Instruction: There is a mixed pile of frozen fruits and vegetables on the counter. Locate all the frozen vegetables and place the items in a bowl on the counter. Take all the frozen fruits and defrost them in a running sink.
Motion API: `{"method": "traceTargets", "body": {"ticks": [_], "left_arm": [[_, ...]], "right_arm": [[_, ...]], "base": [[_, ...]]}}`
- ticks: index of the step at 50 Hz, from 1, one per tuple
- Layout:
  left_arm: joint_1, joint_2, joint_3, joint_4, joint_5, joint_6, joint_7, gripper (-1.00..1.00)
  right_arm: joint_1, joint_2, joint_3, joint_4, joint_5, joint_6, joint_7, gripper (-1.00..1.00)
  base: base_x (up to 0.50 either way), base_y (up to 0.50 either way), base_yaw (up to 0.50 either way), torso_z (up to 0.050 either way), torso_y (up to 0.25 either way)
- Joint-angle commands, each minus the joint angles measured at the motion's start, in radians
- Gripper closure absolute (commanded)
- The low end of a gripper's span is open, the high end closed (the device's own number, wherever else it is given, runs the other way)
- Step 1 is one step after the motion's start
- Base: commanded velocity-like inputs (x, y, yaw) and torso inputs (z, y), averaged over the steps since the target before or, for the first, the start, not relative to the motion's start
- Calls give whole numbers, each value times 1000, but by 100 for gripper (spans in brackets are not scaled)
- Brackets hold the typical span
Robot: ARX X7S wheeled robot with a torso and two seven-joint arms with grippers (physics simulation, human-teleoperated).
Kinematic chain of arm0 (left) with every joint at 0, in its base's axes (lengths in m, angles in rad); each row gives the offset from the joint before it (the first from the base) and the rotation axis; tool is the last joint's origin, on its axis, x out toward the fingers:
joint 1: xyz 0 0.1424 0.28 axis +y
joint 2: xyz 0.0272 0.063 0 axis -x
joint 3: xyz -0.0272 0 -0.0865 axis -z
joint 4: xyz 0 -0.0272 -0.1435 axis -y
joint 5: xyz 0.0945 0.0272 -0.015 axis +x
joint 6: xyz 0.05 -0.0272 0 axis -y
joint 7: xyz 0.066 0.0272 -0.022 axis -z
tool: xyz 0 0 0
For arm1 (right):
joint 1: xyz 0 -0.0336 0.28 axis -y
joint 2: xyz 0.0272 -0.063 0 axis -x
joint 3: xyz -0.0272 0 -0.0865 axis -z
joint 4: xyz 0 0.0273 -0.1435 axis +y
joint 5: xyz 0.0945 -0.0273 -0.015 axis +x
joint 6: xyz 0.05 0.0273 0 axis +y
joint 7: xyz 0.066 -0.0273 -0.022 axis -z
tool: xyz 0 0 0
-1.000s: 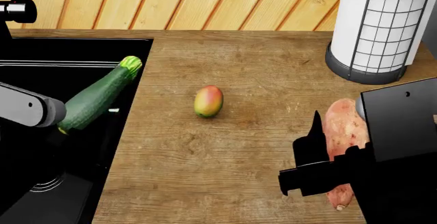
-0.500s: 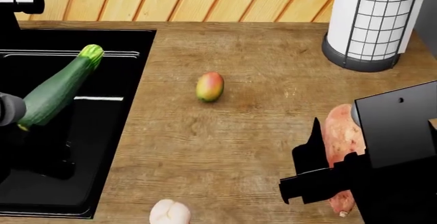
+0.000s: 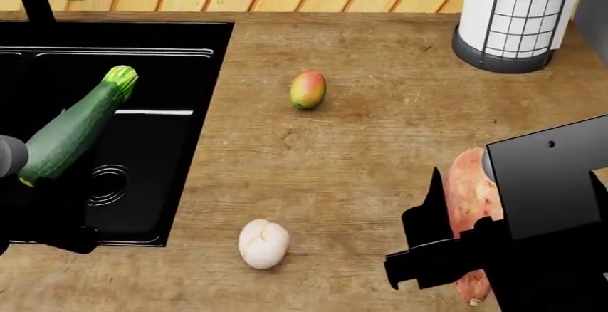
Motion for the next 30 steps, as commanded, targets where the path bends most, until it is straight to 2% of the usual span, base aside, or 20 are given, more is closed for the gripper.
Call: {"method": "traceTargets", "body": {"ticks": [1, 14, 30], "left_arm": [[-7, 1, 9, -10, 8, 14, -5, 100], [12, -11, 0, 1, -3, 26, -9, 100], [15, -18, 3, -1, -8, 37, -14, 100]], "right_arm": [[10, 6, -8, -10, -1, -1, -1, 100], [14, 11, -14, -14, 11, -7, 11, 100], [15, 20, -21, -17, 22, -16, 22, 100]], "base": [[-90, 316, 0, 0, 0], [-5, 491, 0, 1, 0], [-247, 500, 0, 0, 0]]}}
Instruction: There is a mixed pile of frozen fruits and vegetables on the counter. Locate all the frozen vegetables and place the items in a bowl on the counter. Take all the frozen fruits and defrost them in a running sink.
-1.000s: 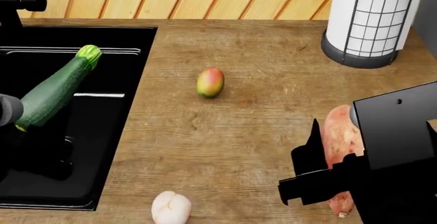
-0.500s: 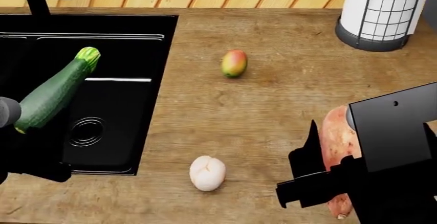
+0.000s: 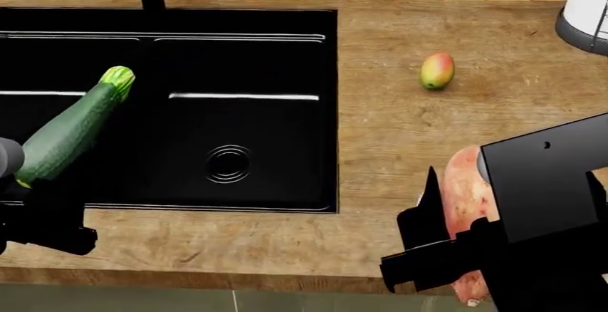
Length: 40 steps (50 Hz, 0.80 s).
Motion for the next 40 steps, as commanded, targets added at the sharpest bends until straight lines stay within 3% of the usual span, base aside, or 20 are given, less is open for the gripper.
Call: {"method": "traceTargets", "body": {"ticks": [1, 40], "left_arm": [[1, -3, -1, -1, -1, 11, -9, 100], [25, -7, 15, 2, -6, 47, -14, 100]], "right_arm": [[0, 5, -5, -4, -12, -7, -4, 100], [-14, 21, -33, -11, -28, -39, -15, 100]], "base": [[-62, 500, 0, 0, 0], [0, 500, 0, 0, 0]]}}
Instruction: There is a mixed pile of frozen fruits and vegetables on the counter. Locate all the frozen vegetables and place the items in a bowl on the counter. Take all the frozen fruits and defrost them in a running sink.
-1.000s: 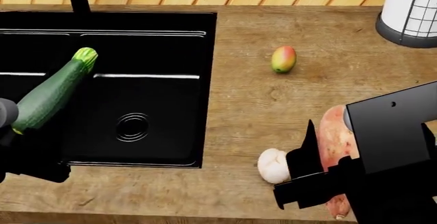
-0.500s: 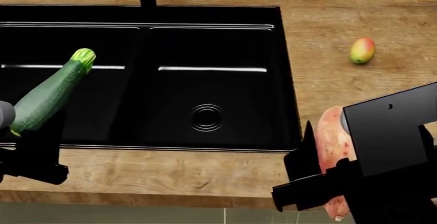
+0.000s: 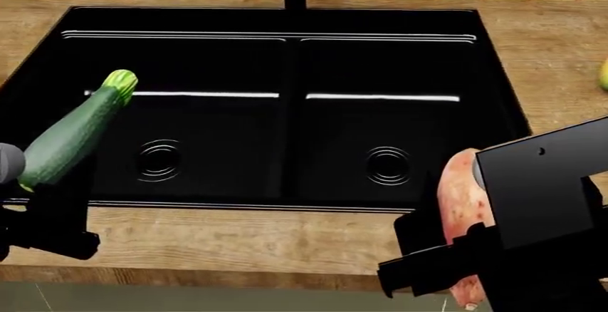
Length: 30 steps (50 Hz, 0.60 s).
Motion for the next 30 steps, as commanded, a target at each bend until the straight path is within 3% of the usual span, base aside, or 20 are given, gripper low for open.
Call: {"method": "traceTargets", "body": {"ticks": [1, 11, 30], "left_arm": [[8, -3, -1, 3, -3, 12, -7, 100], [14, -3, -4, 11, -17, 14, -20, 100], [7, -10, -2, 10, -31, 20, -29, 100]], "right_arm": [[-4, 1, -10, 0, -26, -9, -13, 100], [-10, 6, -14, 2, -22, -13, -8, 100], [-7, 7, -22, 8, 2, -16, 16, 100]], "base": [[0, 500, 0, 0, 0], [-27, 500, 0, 0, 0], [-261, 500, 0, 1, 1]]}}
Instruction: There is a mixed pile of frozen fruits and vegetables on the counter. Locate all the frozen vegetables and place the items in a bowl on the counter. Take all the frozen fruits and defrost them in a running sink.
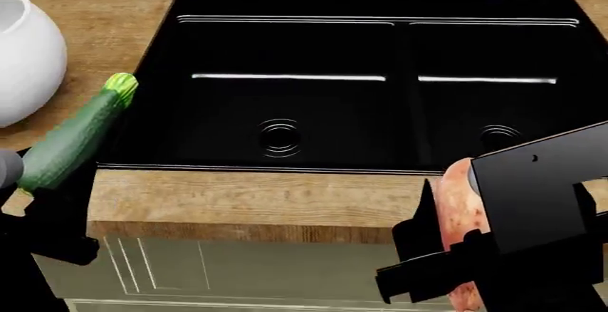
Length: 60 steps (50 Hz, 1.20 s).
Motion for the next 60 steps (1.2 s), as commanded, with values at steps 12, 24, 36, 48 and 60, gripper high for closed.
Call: {"method": "traceTargets", "body": {"ticks": [12, 24, 36, 48, 60], "left_arm": [[1, -10, -6, 3, -15, 16, -12, 100], [-5, -17, -11, 17, -43, 6, -40, 100], [-3, -37, -34, 28, -77, 6, -63, 100], [-5, -40, -29, 15, -58, 24, -56, 100], [1, -44, -23, 6, -43, 40, -46, 100]], "right_arm": [[13, 3, -9, -1, -8, -11, -2, 100], [-13, 1, -9, -5, -75, -62, -42, 100], [-34, 5, -20, 11, -139, -103, -81, 100], [-39, 10, -24, 36, -183, -133, -108, 100], [-54, 17, -21, 44, -220, -168, -126, 100]], "base": [[-245, 500, 0, 0, 0], [-33, 500, 0, 0, 0], [-1, 500, 0, 0, 0], [29, 500, 0, 1, 0], [238, 478, 0, 0, 1]]}}
